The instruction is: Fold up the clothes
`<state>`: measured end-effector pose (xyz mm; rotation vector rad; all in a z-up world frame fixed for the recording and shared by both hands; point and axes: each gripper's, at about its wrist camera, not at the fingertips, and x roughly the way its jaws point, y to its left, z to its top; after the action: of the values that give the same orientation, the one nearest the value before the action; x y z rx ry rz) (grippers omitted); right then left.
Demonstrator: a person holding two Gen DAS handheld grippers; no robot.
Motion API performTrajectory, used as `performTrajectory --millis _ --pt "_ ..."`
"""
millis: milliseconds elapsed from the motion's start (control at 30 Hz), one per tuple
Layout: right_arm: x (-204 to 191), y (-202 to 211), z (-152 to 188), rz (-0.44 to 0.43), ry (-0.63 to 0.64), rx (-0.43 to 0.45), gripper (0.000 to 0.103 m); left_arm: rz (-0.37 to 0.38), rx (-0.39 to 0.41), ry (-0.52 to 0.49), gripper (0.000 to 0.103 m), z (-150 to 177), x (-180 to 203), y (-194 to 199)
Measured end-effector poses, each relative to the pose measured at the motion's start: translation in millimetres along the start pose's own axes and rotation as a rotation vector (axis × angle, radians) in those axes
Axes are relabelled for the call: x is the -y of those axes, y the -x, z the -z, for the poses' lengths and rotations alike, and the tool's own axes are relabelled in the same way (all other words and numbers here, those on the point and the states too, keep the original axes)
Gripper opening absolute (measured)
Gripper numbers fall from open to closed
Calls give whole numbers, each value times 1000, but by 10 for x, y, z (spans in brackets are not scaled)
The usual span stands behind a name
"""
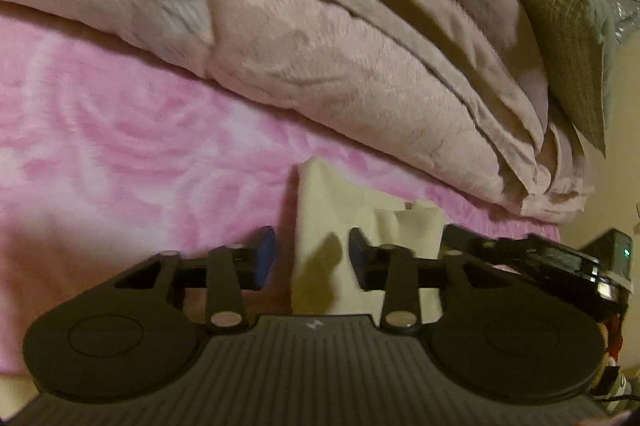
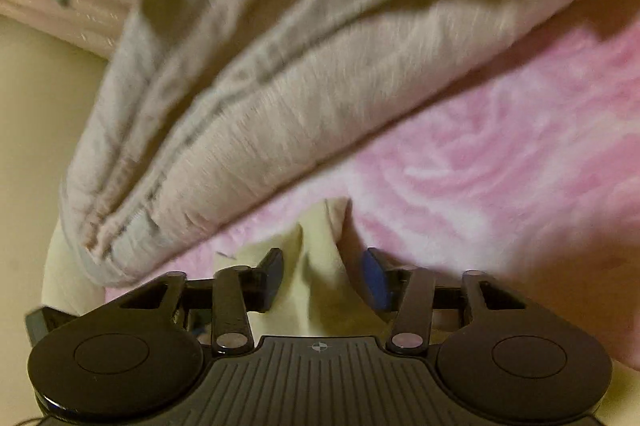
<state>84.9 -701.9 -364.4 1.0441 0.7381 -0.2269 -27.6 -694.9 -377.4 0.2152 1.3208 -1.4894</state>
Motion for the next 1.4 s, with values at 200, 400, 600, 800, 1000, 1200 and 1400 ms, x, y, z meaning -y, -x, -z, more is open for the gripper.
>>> performTrajectory --millis 200,400,600,800,1000,1200,1400 --pt "40 275 116 5 144 214 8 139 115 -161 2 -44 97 -21" --pt "103 154 198 141 175 243 13 -14 116 -309 8 37 202 -296" --pt "-172 640 250 338 360 373 64 -144 305 -288 13 155 270 310" --pt "-297 782 825 286 525 138 27 -101 132 -395 0 776 228 705" --pt "-74 505 932 359 555 138 27 -279 246 -320 2 585 -101 553" --pt "-186 1091 965 412 478 234 27 -320 342 -231 3 748 88 1191" --pt "-380 1642 2024 415 550 90 51 -333 173 -331 3 1980 341 1700"
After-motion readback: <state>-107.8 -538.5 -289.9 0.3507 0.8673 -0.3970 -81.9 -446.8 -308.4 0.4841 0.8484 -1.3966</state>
